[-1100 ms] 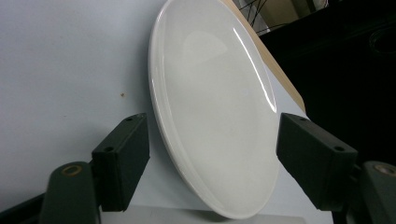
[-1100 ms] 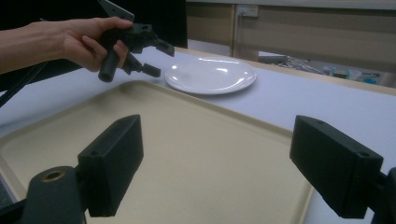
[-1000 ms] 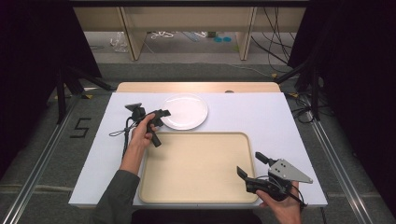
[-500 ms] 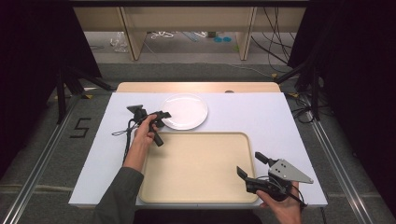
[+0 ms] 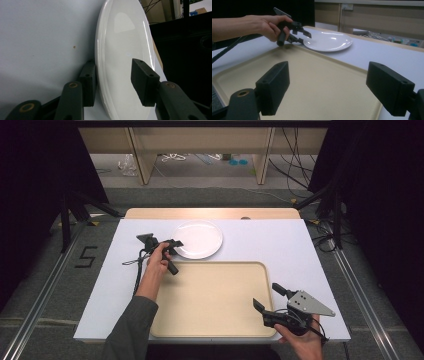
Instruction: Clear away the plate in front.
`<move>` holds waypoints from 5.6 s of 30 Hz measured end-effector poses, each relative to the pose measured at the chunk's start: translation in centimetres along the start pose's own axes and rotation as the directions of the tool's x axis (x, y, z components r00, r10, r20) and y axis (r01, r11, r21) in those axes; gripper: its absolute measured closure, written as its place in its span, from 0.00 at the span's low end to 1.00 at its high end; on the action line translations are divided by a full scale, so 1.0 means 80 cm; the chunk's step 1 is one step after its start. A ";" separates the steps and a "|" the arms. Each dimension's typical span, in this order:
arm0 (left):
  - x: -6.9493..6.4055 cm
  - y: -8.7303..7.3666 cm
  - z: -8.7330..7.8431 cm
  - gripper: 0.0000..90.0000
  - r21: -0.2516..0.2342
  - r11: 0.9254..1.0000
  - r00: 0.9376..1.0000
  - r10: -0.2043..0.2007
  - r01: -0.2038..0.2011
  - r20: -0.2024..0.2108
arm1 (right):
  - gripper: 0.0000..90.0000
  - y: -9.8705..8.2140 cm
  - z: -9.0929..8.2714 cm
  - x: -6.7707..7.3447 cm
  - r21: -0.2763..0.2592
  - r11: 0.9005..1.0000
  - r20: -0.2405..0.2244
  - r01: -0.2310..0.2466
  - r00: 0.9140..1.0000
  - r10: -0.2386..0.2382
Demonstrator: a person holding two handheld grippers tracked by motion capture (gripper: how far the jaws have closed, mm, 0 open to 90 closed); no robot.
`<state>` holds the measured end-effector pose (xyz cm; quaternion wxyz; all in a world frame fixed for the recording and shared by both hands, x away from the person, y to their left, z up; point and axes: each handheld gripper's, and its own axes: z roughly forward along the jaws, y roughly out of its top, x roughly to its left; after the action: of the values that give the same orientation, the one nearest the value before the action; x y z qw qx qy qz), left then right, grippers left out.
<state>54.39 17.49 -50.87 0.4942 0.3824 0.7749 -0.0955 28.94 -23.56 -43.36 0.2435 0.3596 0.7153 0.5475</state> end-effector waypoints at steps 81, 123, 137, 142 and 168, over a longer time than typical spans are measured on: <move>0.003 -0.043 -0.029 0.86 -0.123 0.959 0.940 -0.216 0.255 0.262 | 0.24 0.001 -0.002 -0.006 -0.034 0.999 0.005 0.022 1.000 -0.022; 0.007 -0.089 -0.110 0.83 -0.089 0.961 0.858 -0.191 0.263 0.476 | 0.24 0.002 -0.004 -0.008 -0.037 0.999 0.023 0.021 1.000 -0.020; 0.033 -0.128 -0.141 0.82 -0.069 0.955 0.833 -0.213 0.287 0.510 | 0.24 0.001 -0.004 -0.008 -0.047 0.999 0.018 0.021 1.000 -0.020; 0.044 -0.143 -0.150 0.82 -0.051 0.949 0.822 -0.243 0.312 0.515 | 0.24 0.001 -0.004 -0.007 -0.045 0.999 0.021 0.021 1.000 -0.020; 0.067 -0.204 -0.177 0.81 -0.004 0.958 0.824 -0.246 0.288 0.511 | 0.24 0.002 -0.005 -0.009 -0.048 0.999 0.021 0.020 1.000 -0.019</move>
<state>32.24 16.34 -52.13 0.6764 0.2114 0.6673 -0.2290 29.11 -24.37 -43.15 0.2645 0.3523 0.7029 0.5584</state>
